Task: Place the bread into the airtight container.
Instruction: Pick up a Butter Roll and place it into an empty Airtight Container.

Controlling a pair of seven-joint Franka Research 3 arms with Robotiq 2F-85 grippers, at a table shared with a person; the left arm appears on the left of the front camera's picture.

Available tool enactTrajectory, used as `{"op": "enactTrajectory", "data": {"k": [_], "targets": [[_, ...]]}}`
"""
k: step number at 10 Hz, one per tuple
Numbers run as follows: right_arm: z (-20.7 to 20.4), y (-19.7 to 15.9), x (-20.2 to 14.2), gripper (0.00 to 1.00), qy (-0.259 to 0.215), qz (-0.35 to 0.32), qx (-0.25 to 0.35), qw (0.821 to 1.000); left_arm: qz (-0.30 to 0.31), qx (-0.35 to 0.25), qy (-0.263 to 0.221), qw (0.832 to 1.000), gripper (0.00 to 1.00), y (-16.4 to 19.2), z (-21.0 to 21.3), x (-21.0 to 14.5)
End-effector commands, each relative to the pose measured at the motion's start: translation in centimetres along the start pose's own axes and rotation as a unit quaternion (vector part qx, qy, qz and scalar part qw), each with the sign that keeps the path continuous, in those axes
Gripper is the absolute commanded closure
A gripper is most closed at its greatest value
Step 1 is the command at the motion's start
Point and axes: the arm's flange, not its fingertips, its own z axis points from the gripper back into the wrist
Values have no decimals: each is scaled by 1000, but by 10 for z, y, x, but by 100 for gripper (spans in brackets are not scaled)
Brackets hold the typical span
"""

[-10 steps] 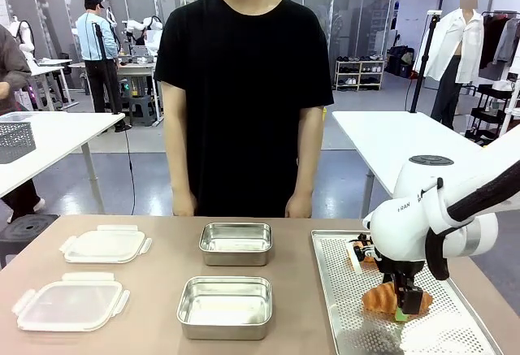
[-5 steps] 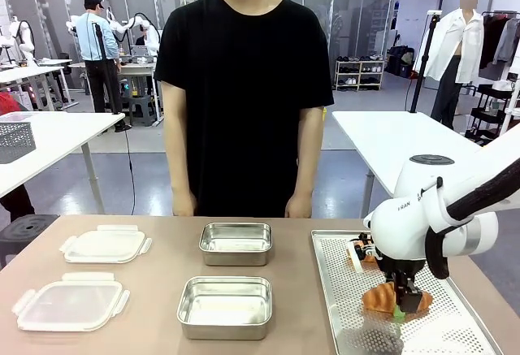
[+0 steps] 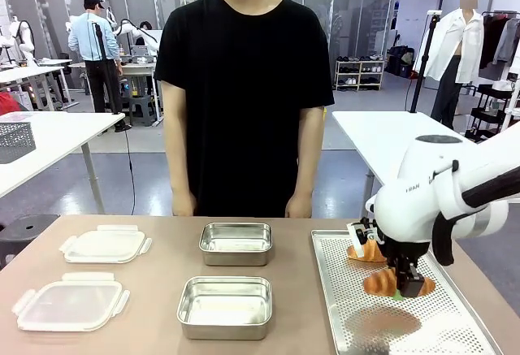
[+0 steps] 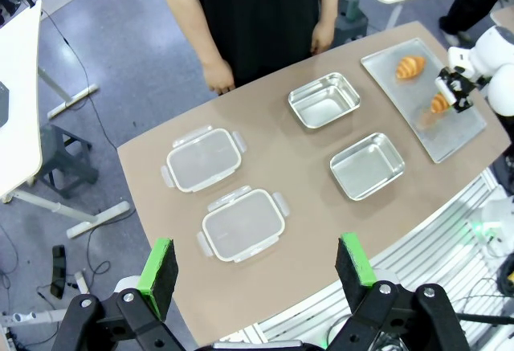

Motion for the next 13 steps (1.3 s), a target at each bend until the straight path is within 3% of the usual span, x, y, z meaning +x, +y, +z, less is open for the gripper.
{"op": "enactTrajectory", "data": {"k": [1, 6, 9, 13], "targets": [[35, 11, 30, 45, -6, -30, 19, 999, -5, 0, -1, 1000, 0, 0, 2, 0], [71, 52, 172, 45, 6, -14, 25, 1000, -5, 0, -1, 1000, 0, 0, 2, 0], [67, 60, 253, 45, -5, -11, 31, 999, -5, 0, -1, 1000, 0, 0, 2, 0], [46, 57, 329, 45, -14, -14, 43, 999, -5, 0, -1, 1000, 0, 0, 2, 0]]}}
